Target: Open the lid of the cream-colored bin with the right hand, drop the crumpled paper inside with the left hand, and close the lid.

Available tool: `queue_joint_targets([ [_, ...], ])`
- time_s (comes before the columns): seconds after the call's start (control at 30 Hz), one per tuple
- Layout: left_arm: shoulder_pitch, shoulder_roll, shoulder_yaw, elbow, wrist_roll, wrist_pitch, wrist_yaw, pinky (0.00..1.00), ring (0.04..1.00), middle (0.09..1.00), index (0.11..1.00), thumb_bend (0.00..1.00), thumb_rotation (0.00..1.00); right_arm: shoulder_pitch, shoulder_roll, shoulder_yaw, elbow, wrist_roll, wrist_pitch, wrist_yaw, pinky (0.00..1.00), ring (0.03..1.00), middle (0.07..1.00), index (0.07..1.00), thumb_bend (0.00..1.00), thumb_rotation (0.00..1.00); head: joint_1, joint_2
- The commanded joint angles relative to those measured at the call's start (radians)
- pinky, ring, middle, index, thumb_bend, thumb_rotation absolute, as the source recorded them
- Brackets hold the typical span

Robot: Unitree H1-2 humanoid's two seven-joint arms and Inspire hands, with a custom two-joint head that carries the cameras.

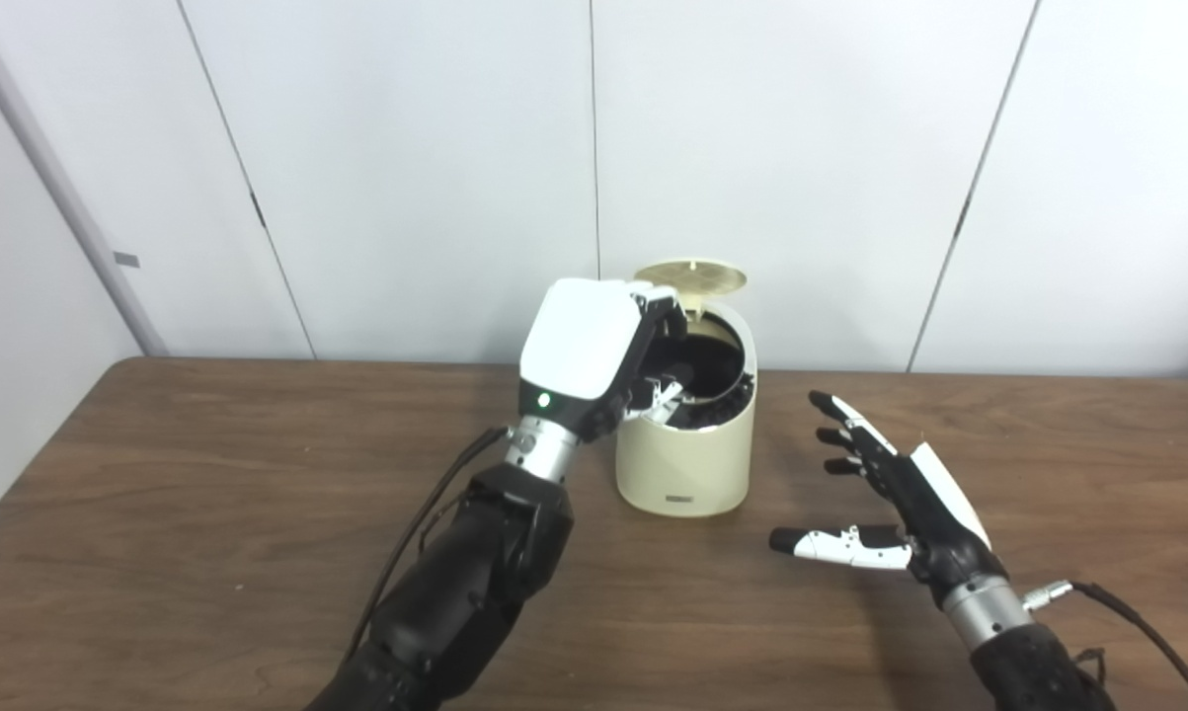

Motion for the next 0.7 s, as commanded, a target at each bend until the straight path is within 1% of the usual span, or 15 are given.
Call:
queue_joint_targets([
  [0.0,-0.034,0.013,0.022,-0.06,-0.01,-0.02,-0.001,0.3,0.409,0.483,0.486,0.51,0.08,-0.041,-0.002,-0.009,-0.029,0.002,-0.021,-0.017,0.8,0.892,0.955,0.922,0.84,0.34,0.001,0.001],
  [0.07,-0.019,0.018,0.027,-0.09,-0.01,-0.024,-0.013,0.3,0.396,0.472,0.486,0.51,0.08,-0.044,-0.003,-0.01,-0.022,0.004,-0.03,-0.018,0.81,0.891,0.954,0.924,0.84,0.33,0.004,-0.001],
  [0.13,-0.001,0.025,0.034,-0.128,-0.013,-0.022,-0.039,0.3,0.391,0.471,0.486,0.51,0.08,-0.047,-0.003,-0.011,-0.014,0.006,-0.04,-0.022,0.81,0.888,0.952,0.924,0.84,0.34,0.006,-0.002],
  [0.27,0.022,0.031,0.05,-0.178,-0.025,-0.022,-0.076,0.32,0.41,0.48,0.487,0.51,0.07,-0.051,-0.002,-0.009,-0.01,0.004,-0.046,-0.025,0.82,0.888,0.951,0.921,0.84,0.34,0.006,-0.005],
  [0.33,0.033,0.03,0.063,-0.196,-0.039,-0.027,-0.084,0.34,0.416,0.482,0.487,0.51,0.07,-0.052,0.0,-0.009,-0.008,0.002,-0.048,-0.028,0.82,0.888,0.95,0.92,0.84,0.34,0.006,-0.006],
  [0.5,0.091,-0.005,0.146,-0.236,-0.205,-0.064,-0.121,0.35,0.433,0.493,0.488,0.51,0.07,-0.055,0.007,-0.009,-0.014,0.005,-0.044,-0.032,0.81,0.881,0.946,0.919,0.85,0.36,0.002,-0.018],
  [0.57,0.119,-0.02,0.176,-0.245,-0.259,-0.084,-0.114,0.36,0.448,0.523,0.492,0.51,0.07,-0.055,0.008,-0.008,-0.015,0.004,-0.051,-0.034,0.8,0.877,0.941,0.915,0.85,0.37,0.001,-0.02],
  [0.6,0.137,-0.03,0.194,-0.249,-0.295,-0.099,-0.109,0.36,0.453,0.534,0.493,0.51,0.07,-0.057,0.007,-0.009,-0.012,0.007,-0.065,-0.037,0.79,0.876,0.94,0.915,0.85,0.38,0.0,-0.022],
  [0.63,0.157,-0.041,0.211,-0.255,-0.334,-0.11,-0.109,0.38,0.483,0.568,0.495,0.51,0.07,-0.06,0.006,-0.009,-0.007,0.007,-0.082,-0.041,0.78,0.874,0.936,0.911,0.84,0.38,0.0,-0.023],
  [0.67,0.169,-0.05,0.224,-0.258,-0.359,-0.117,-0.112,0.41,0.534,0.621,0.607,0.64,0.11,-0.062,0.005,-0.01,-0.002,0.007,-0.094,-0.044,0.77,0.87,0.932,0.908,0.83,0.38,-0.002,-0.026],
])
